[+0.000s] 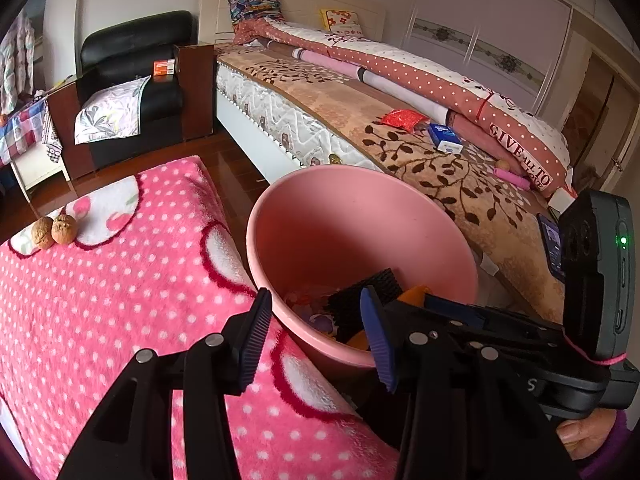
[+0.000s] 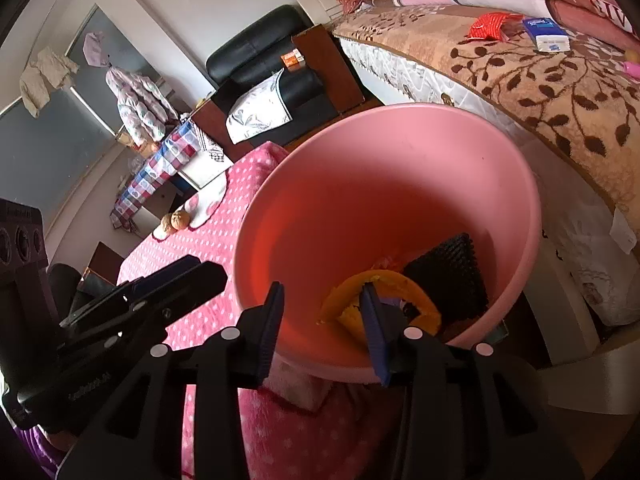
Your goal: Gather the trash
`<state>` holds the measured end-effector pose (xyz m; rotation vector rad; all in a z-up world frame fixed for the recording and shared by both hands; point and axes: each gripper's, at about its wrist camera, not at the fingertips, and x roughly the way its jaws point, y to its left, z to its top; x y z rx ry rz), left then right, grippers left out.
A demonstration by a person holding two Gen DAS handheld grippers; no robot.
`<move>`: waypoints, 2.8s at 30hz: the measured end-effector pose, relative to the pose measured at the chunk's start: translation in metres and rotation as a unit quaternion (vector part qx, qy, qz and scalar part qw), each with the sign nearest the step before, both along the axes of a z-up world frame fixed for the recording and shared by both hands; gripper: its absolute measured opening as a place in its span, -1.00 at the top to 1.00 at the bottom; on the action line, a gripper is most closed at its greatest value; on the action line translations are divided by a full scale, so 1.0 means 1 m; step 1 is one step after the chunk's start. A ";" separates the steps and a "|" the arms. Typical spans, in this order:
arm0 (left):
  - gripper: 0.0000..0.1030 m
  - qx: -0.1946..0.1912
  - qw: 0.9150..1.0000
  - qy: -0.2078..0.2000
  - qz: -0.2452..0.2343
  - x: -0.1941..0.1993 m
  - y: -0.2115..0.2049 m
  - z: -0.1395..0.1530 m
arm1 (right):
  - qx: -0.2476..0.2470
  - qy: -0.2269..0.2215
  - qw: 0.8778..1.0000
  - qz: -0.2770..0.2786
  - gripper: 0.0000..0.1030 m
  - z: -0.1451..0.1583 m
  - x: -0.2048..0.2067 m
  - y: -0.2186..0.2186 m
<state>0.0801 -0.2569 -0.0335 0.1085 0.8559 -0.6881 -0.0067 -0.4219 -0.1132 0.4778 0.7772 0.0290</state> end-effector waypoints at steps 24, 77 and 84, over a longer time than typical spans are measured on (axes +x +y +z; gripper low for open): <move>0.12 -0.019 1.000 -0.002 0.001 -0.008 0.006 0.006 | -0.066 0.015 0.998 0.001 0.22 0.023 -0.045 0.007; 0.13 -0.020 0.994 -0.076 0.079 -0.040 0.023 0.034 | -0.180 -0.104 0.975 -0.077 0.22 0.046 -0.054 0.047; 0.13 -0.024 0.993 -0.076 0.083 -0.040 0.027 0.035 | -0.178 -0.100 0.976 -0.070 0.21 0.045 -0.053 0.053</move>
